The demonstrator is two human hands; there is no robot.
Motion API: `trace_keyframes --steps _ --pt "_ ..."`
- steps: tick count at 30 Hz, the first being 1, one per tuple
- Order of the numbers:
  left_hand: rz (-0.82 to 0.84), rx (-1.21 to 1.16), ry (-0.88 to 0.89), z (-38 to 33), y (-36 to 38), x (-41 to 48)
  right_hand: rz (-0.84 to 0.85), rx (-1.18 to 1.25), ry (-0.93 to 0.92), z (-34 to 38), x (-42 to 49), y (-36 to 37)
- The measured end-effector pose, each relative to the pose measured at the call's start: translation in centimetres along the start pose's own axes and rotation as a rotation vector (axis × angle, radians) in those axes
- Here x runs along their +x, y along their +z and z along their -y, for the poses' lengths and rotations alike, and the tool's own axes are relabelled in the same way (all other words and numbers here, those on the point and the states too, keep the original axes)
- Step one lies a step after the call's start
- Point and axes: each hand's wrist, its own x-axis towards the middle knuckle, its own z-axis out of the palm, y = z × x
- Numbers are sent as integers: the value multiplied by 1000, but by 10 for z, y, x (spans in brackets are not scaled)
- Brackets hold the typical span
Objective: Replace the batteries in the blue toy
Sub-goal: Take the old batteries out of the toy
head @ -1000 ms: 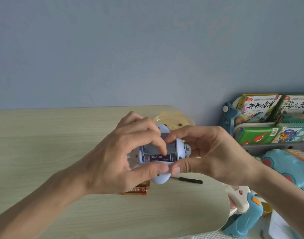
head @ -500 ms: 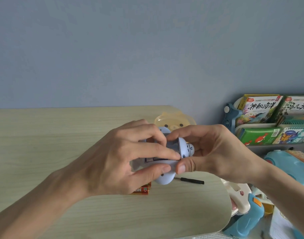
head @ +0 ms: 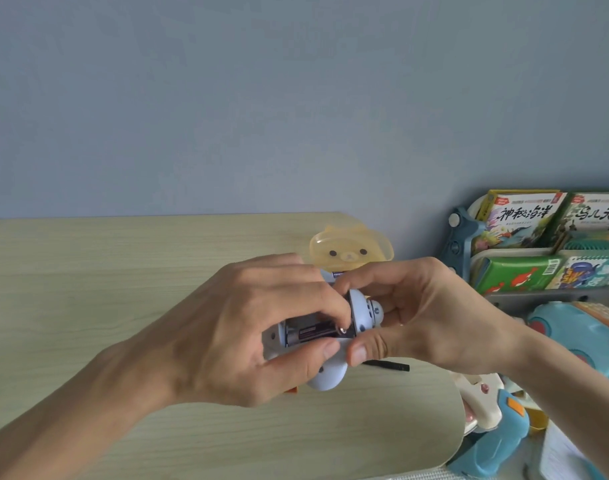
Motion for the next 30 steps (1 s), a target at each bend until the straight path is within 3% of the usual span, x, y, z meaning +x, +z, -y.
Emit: trace_keyframes --steps 8,12,14,19,22,30 --pt "-92 -224 -214 3 -5 8 -34 2 1 -8 -6 -12" --pt "-322 -619 -366 11 -8 40 -105 -8 7 -12 -19 -26" --pt "-371 -559 -440 29 -3 58 -134 -28 13 -15 -28 -37" --pt "-85 -165 -512 56 41 75 -182 -44 30 -29 -51 -61" --pt "51 -58 -531 58 59 75 -168 -4 35 -36 -63 -70" --pt "124 -25 -533 55 62 74 -136 6 13 -40 -68 -73"
